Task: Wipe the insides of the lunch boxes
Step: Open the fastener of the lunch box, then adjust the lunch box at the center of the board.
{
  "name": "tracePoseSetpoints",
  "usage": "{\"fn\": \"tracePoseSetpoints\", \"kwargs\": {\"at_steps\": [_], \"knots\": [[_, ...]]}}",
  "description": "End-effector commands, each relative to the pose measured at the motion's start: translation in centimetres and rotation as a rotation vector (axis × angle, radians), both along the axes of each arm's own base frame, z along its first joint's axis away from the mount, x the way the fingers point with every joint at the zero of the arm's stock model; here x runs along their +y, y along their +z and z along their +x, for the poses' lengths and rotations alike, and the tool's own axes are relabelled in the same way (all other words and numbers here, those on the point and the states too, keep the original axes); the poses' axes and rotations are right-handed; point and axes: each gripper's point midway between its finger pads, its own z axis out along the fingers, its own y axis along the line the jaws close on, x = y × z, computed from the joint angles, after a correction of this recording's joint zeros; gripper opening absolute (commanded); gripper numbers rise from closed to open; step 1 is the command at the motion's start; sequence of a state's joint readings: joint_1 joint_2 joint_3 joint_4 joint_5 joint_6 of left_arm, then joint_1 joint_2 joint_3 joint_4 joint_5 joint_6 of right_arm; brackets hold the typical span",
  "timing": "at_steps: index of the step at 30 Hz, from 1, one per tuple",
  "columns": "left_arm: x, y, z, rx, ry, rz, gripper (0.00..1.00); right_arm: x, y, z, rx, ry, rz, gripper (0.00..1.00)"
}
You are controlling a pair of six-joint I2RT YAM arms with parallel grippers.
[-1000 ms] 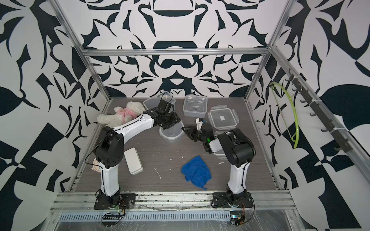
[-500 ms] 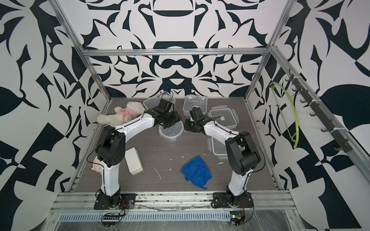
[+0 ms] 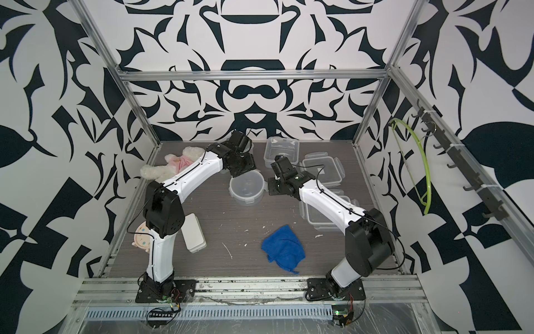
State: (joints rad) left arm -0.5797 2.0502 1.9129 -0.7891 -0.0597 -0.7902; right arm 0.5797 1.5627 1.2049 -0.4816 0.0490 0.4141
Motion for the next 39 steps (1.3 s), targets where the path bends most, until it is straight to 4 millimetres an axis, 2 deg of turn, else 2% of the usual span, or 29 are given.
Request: {"fn": "tracePoseSetpoints", "kwargs": {"at_steps": [1,6,10,15,21,27,30,32,36,39], "knots": [[4.4,0.0,-1.2,0.012,0.047,0.123,0.64,0.6,-3.7,-1.5,0.082,0.053,-0.06,0.0],[7.3,-3.6,-2.6,0.06,0.082,0.22,0.64,3.1,-5.6,-1.2,0.097,0.118,-0.07,0.0],[7.7,-5.9,-3.5,0.117,0.089,0.223,0.64,4.4,-6.2,0.8,0.079,0.139,-0.093,0.0],[5.2,-6.6,-4.2,0.136,0.068,0.139,0.63,3.5,-6.9,4.8,0.064,0.082,-0.162,0.0],[1.6,-6.7,-7.0,0.158,0.001,0.114,0.62,1.8,-5.9,9.4,0.026,0.013,-0.187,0.0],[-1.4,-7.0,-9.6,0.215,-0.053,0.062,0.62,1.5,-5.3,13.6,0.007,-0.002,-0.192,0.0],[-3.2,-6.2,-10.4,0.226,-0.087,0.014,0.62,1.9,-5.1,14.9,-0.001,0.009,-0.185,0.0],[-4.3,-5.0,-10.5,0.218,-0.109,-0.022,0.62,2.1,-4.9,15.4,-0.006,0.018,-0.168,0.0],[-6.1,-0.7,-9.7,0.156,-0.156,-0.11,0.63,2.5,-3.8,15.9,-0.025,0.05,-0.074,0.0],[-6.6,3.7,-8.5,0.056,-0.186,-0.137,0.64,1.2,-2.3,16.1,-0.033,0.02,0.054,0.0]]}}
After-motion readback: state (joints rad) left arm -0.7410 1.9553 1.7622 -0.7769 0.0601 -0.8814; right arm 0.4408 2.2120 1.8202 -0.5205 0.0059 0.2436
